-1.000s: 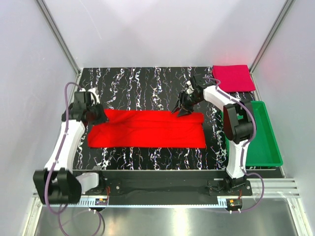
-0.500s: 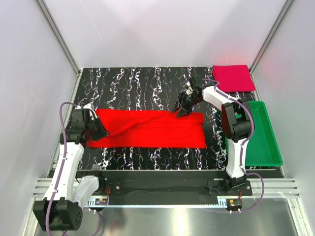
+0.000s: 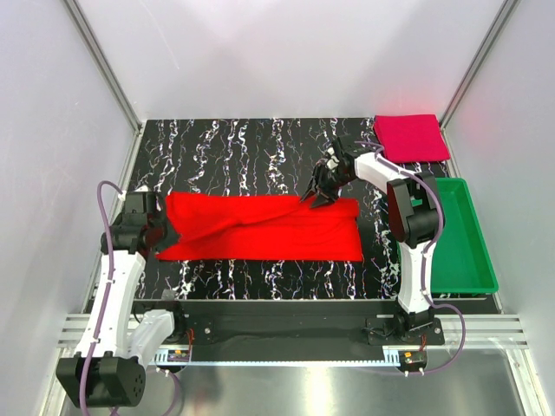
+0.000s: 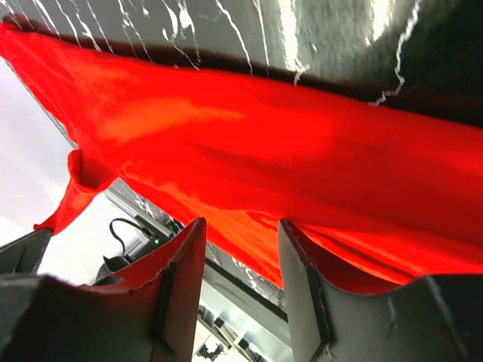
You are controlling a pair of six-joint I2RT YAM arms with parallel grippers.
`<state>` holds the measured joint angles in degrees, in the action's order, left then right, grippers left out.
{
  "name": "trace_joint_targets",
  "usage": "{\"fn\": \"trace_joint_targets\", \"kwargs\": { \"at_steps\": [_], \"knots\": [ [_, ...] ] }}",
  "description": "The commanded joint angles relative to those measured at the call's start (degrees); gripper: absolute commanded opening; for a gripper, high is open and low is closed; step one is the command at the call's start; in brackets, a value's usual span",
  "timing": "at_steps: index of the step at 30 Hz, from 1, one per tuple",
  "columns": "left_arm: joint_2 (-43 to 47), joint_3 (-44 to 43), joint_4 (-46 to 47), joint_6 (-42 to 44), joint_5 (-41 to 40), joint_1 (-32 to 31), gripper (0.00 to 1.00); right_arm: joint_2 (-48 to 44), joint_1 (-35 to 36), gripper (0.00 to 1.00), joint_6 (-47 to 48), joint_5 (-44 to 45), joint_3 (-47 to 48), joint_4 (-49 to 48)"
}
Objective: Fold and stack the t-shirts
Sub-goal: Fold the tshirt
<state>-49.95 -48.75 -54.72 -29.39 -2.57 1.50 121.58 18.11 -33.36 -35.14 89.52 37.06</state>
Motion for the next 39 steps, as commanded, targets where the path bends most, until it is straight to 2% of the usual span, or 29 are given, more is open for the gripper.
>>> {"fn": "trace_joint_targets", "kwargs": {
  "at_steps": [1,8,14,18,28,31,35,36,39],
  "knots": [
    [-1.3,-2.9,-0.8,-0.6,-4.3,0.1,0.0,0.2,0.3,0.5,-0.2,0.0,3.5,-1.3],
    [-4.1,-4.9,-0.5,1.3,-4.2,0.1,0.0,2.0,0.3,0.48,-0.7,-0.6,5.8,-1.0],
    [-6.7,-5.0,1.2,2.5,-2.7,0.3,0.0,3.8,0.1,0.33,0.9,0.7,6.0,-0.7],
    [-9.1,-5.2,1.5,3.8,-1.3,0.2,0.0,3.4,-1.3,0.31,1.2,2.1,4.4,-0.7],
    [-11.7,-6.8,1.5,5.3,-3.5,0.3,0.01,0.6,-5.4,0.3,3.0,3.3,-3.3,2.1],
    [-12.3,-7.1,1.5,5.7,-3.5,0.5,0.01,-1.6,-5.6,0.29,3.4,2.8,-5.7,2.4],
    [-13.5,-7.9,1.5,6.6,-4.3,0.6,0.02,-11.1,-5.6,0.29,3.1,1.0,-12.0,4.4],
    [-13.7,-8.3,1.5,6.8,-4.4,0.7,0.02,-13.4,-5.9,0.29,2.9,1.4,-15.7,4.7],
    [-14.7,-9.6,1.5,7.1,-5.6,0.9,0.04,-18.8,-6.1,0.3,2.4,4.1,-19.4,4.7]
  ]
}}
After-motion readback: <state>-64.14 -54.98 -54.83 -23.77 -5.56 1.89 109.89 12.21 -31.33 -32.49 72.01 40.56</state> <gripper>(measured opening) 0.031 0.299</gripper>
